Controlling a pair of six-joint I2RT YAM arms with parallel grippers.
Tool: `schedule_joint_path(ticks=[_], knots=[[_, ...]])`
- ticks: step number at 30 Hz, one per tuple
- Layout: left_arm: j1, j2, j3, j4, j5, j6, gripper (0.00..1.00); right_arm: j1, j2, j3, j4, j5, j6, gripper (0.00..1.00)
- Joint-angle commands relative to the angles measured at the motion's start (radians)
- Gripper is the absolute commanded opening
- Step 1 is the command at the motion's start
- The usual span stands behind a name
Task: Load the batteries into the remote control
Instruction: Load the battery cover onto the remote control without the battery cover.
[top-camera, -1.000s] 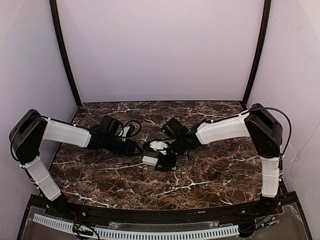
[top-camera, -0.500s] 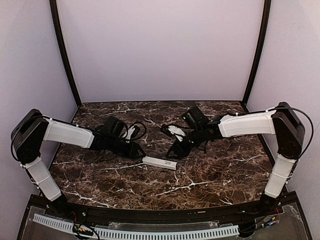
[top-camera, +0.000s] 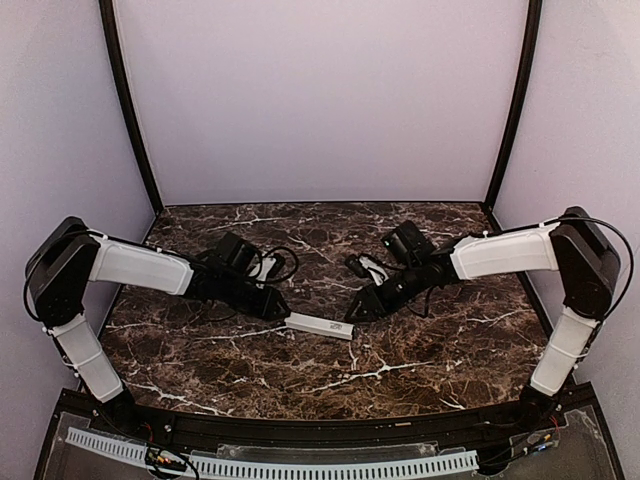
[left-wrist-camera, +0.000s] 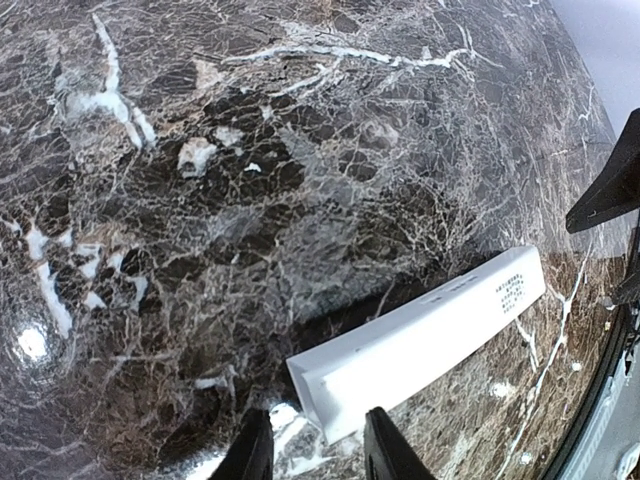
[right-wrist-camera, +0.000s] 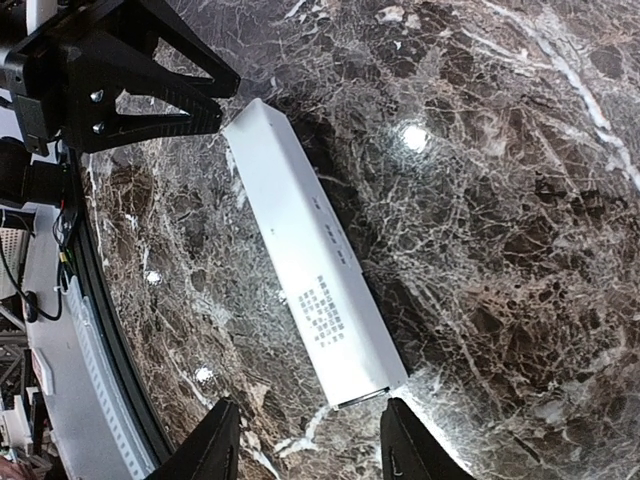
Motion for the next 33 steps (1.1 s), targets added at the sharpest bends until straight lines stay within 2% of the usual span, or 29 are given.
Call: schedule_joint_path(ticks=[1, 14, 33], knots=[[-0.01, 0.01, 0.029, -0.042, -0.015, 0.024, 0.31, -0.004, 0.023, -0.019, 0.048, -0.039, 0.082, 0.46], [-0.023, 0.024, 0.047, -0.06, -0.031, 0.039, 0.22, -0.007, 0.046, -0.065, 0.072, -0.035, 0.15, 0.36], [-0.027, 0.036, 0.054, -0.064, -0.029, 0.046, 0.15, -0.018, 0.084, -0.08, 0.143, -0.08, 0.2, 0.32]])
